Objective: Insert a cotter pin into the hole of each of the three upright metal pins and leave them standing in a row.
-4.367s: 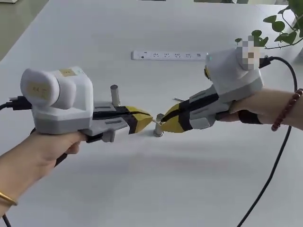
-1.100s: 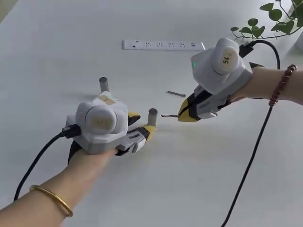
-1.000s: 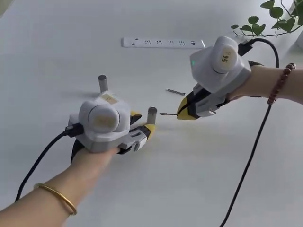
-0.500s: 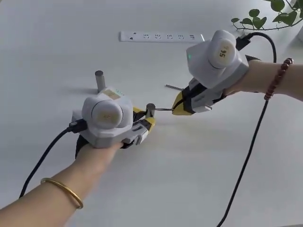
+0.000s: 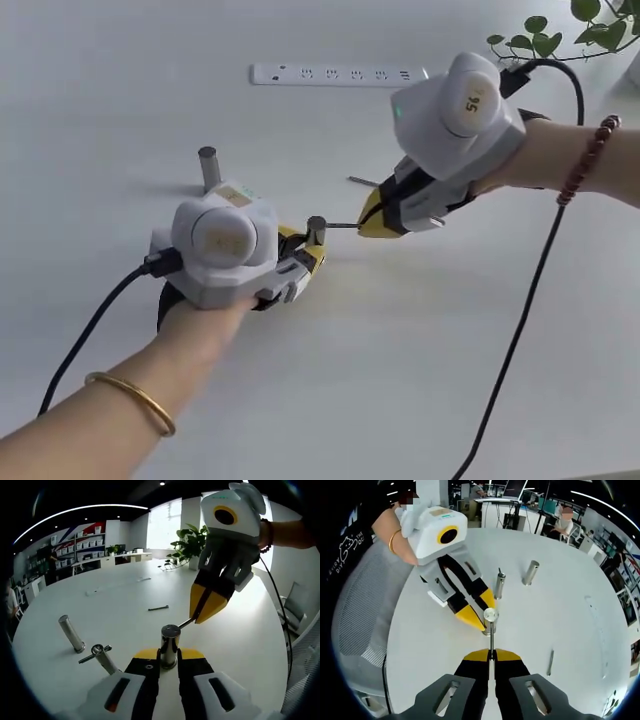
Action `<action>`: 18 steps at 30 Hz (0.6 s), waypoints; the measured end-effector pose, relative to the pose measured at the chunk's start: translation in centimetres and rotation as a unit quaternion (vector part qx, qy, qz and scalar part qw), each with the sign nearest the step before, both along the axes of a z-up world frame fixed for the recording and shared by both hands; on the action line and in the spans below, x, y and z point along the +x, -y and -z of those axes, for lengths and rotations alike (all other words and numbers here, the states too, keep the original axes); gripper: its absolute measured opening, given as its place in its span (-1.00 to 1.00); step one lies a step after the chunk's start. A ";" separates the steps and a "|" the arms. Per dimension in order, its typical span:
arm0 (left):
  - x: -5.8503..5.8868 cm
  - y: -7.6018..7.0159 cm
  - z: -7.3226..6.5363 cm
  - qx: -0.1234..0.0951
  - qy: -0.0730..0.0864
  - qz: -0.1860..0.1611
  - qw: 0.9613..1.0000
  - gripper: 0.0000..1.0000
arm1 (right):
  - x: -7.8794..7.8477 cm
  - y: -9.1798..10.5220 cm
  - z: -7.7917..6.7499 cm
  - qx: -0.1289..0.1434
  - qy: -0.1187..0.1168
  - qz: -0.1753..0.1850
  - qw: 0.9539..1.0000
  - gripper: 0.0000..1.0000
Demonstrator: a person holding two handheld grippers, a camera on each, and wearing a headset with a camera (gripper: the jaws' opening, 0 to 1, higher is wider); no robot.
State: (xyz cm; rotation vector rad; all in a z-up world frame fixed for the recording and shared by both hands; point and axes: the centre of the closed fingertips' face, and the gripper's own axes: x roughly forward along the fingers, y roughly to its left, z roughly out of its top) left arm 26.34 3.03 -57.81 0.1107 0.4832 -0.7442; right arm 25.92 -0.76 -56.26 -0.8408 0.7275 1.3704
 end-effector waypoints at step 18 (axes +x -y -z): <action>0.2 0.1 0.2 -0.002 0.000 0.002 1.000 -0.77 | 0.1 -1.8 0.0 0.004 0.005 -0.020 1.000 -1.00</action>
